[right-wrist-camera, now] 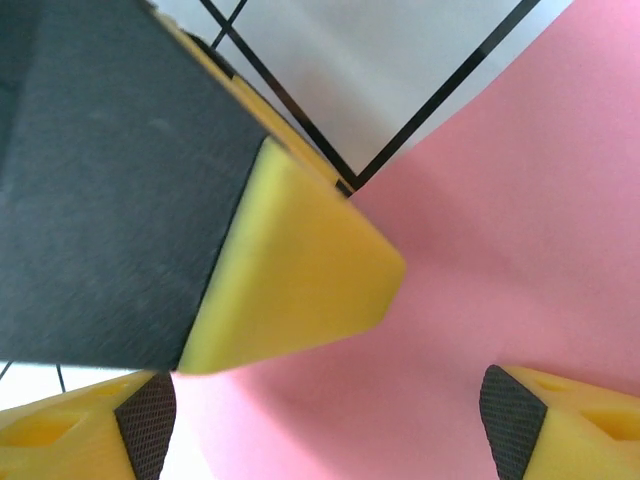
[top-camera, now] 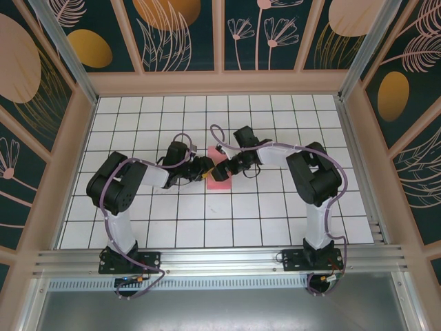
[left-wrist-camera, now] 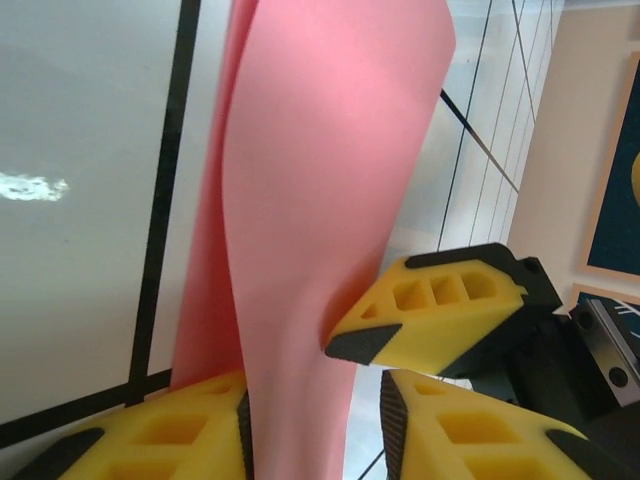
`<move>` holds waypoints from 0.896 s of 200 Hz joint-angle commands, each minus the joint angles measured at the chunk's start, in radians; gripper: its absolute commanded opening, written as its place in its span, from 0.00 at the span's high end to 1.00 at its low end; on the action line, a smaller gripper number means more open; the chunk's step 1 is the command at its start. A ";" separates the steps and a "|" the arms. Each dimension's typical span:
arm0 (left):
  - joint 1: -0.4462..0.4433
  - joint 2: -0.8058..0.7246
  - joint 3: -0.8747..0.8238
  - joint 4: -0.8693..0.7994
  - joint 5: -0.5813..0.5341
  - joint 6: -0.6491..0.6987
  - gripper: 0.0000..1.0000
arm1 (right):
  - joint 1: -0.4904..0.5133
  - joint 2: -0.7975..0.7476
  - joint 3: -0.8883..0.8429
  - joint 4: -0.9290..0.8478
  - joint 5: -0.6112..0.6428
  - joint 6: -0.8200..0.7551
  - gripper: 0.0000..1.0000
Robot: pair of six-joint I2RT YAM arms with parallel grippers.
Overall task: Fold a paper plane with a square sheet of paper (pick it up from the middle)
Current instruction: Fold the square sheet of paper in half at the center of the table.
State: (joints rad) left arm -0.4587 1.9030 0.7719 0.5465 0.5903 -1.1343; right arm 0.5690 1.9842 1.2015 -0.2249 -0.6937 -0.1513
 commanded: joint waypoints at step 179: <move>-0.006 -0.002 -0.007 -0.067 -0.049 0.068 0.74 | -0.017 0.031 0.049 0.067 0.322 0.390 0.69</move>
State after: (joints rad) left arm -0.4606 1.9030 0.7727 0.5198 0.5655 -1.1000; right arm 0.5571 1.9903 1.2152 -0.1295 -0.4213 0.2062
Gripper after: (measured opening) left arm 0.264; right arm 0.319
